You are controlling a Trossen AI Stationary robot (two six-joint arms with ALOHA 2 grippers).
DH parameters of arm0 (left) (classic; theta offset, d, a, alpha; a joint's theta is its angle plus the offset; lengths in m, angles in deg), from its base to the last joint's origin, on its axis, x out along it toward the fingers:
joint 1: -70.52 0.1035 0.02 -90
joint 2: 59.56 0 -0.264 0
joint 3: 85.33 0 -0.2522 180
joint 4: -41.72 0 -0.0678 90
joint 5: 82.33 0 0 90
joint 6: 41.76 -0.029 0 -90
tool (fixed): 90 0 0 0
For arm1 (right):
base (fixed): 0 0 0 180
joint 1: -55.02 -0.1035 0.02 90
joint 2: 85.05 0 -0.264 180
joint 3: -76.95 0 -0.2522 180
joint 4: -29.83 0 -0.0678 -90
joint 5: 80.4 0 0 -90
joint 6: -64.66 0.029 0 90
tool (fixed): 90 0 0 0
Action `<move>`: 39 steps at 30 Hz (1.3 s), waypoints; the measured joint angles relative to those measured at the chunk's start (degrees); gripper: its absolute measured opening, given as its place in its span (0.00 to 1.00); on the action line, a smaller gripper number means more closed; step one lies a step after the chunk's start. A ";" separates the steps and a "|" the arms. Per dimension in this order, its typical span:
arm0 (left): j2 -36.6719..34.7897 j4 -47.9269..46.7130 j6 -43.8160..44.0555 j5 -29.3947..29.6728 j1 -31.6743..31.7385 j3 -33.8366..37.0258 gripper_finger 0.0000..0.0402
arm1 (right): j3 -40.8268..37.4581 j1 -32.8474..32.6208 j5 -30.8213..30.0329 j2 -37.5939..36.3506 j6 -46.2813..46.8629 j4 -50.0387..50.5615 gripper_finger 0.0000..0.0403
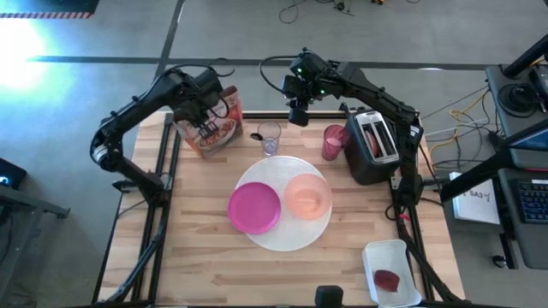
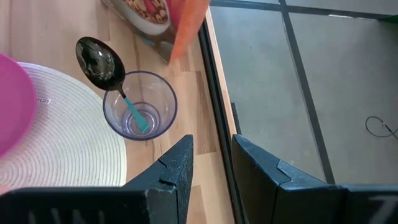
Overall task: Arrange a breakfast setting
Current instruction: Move the cereal box on the top left of the table, then put the violet glass on the top of the orange bowl on the white place mat
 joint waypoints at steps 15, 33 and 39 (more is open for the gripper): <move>-13.74 0.26 12.56 -6.33 -1.88 0.20 0.00 | 0.00 0.00 0.00 0.01 -0.63 -0.06 0.25; -14.01 5.91 11.55 -8.62 -2.12 -0.24 0.00 | 0.00 -0.01 0.00 0.01 0.11 1.23 0.25; -13.61 9.95 10.10 -12.92 -2.26 -0.24 0.00 | 0.00 0.00 0.00 0.00 1.78 1.72 0.25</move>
